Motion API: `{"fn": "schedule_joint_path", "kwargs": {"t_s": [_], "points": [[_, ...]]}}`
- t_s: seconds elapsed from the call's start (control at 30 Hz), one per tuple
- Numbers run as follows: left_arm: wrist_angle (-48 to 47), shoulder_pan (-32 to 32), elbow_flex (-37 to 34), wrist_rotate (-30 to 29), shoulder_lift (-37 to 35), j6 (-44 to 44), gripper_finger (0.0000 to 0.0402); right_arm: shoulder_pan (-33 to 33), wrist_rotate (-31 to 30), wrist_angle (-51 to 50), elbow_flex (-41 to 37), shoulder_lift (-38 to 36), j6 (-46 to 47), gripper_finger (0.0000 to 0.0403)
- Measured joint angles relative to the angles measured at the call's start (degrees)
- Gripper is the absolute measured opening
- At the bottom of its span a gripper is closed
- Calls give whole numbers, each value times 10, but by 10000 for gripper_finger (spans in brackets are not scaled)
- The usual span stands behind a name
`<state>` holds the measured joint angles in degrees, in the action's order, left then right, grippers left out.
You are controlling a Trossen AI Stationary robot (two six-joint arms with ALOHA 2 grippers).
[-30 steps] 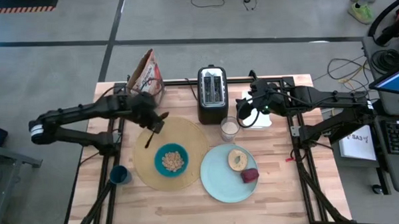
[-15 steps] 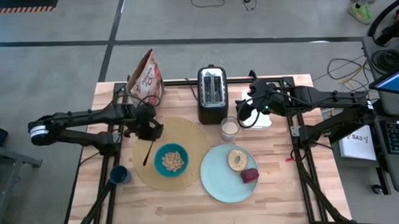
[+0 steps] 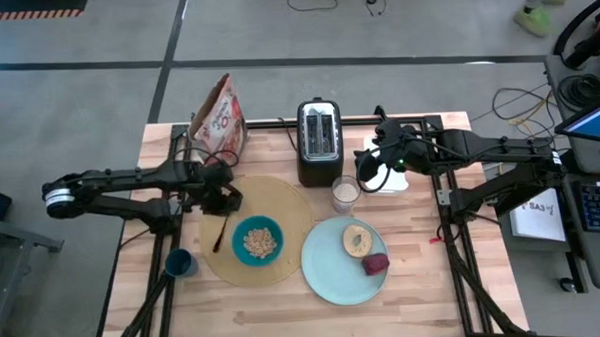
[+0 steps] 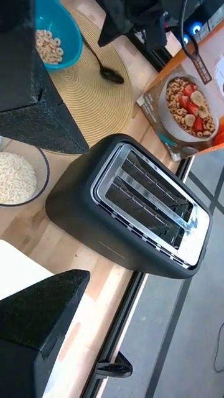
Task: Arrange a breakfast setting
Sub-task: Return to Home Position
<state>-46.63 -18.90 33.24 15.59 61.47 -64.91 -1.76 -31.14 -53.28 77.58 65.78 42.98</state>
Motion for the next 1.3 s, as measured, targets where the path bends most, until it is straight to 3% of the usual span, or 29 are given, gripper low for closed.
{"fn": "schedule_joint_path", "kwargs": {"t_s": [0.23, 0.5, 0.63, 0.77, 0.83, 0.97, 1.07, 1.1, 1.13, 1.2, 1.3], "points": [[-3, 0, 26, 4, -3, 43, 51, 0, -3, 0, 0, 0, 1, 306], [-26, 6, 169, 1, -16, 205, 51, 0, -1, 5, 0, 0, -6, 306], [-25, 40, 236, 17, -34, 369, 44, 23, 1, 61, -3, 0, -92, 305], [48, 102, 248, 19, -86, 455, 32, 43, 32, 175, -38, -21, -206, 299], [109, 128, 235, 15, -125, 450, 20, 53, 14, 194, -57, -36, -229, 294], [158, 145, 230, -43, -184, 397, 2, 55, 9, 133, -66, -58, -244, 286], [162, 145, 233, -65, -214, 368, 6, 51, -4, 117, -67, -65, -143, 286], [178, 145, 233, -86, -220, 348, 8, 53, -3, 123, -69, -67, -152, 287], [194, 146, 233, -112, -225, 350, 8, 57, 6, 133, -73, -71, -199, 289], [192, 146, 233, -131, -231, 393, 8, 62, 88, 155, -84, -83, -295, 293], [161, 146, 232, -132, -241, 460, 8, 36, 196, 206, -121, -125, -360, 299]]}}
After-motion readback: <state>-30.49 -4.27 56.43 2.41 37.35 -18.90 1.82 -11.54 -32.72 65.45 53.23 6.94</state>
